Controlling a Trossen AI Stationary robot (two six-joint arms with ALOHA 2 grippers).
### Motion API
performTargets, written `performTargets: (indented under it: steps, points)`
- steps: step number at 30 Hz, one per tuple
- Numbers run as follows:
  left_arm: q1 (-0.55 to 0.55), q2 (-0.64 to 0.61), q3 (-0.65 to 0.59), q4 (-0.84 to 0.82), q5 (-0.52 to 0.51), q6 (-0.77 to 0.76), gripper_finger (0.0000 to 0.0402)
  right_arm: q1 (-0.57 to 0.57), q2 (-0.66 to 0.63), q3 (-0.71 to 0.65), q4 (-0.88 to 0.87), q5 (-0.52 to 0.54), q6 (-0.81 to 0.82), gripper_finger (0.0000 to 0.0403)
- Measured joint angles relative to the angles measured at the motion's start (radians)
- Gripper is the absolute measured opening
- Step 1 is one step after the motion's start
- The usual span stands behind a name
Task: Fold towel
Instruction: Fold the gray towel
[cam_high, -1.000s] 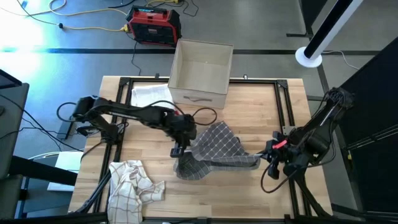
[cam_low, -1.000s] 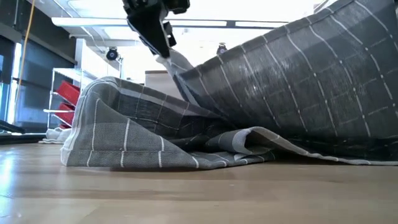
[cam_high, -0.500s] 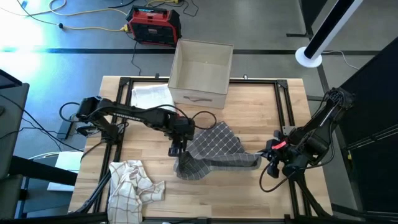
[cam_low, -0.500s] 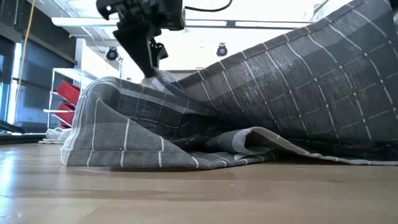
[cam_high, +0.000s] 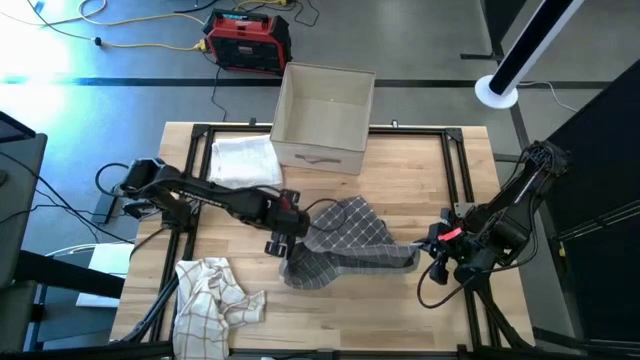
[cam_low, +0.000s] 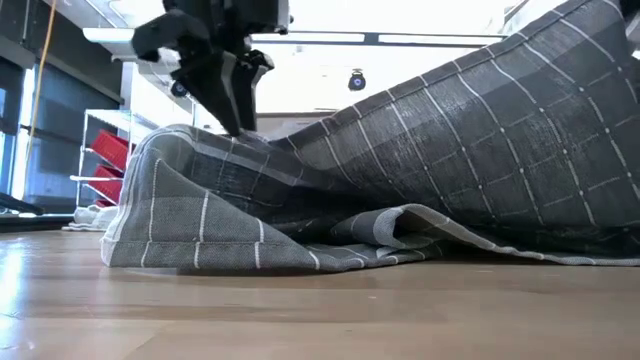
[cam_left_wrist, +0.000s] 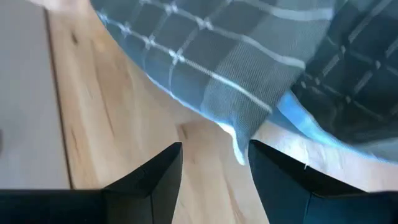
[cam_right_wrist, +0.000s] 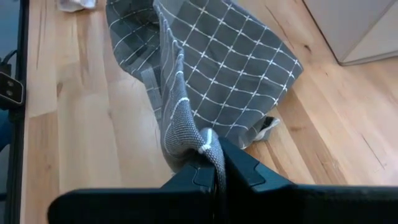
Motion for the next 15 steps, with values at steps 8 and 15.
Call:
performTargets:
  steps: [8,15]
  points:
    - [-0.080,0.019,0.000,-0.020,-0.068,-0.115,0.0175,0.000,0.000,0.000,0.000,0.028,0.000,0.0000]
    - [-0.127,0.028,-0.191,0.195,-0.145,-0.241,0.0175,0.000,0.000,0.000,0.000,0.038,0.000,0.0000]
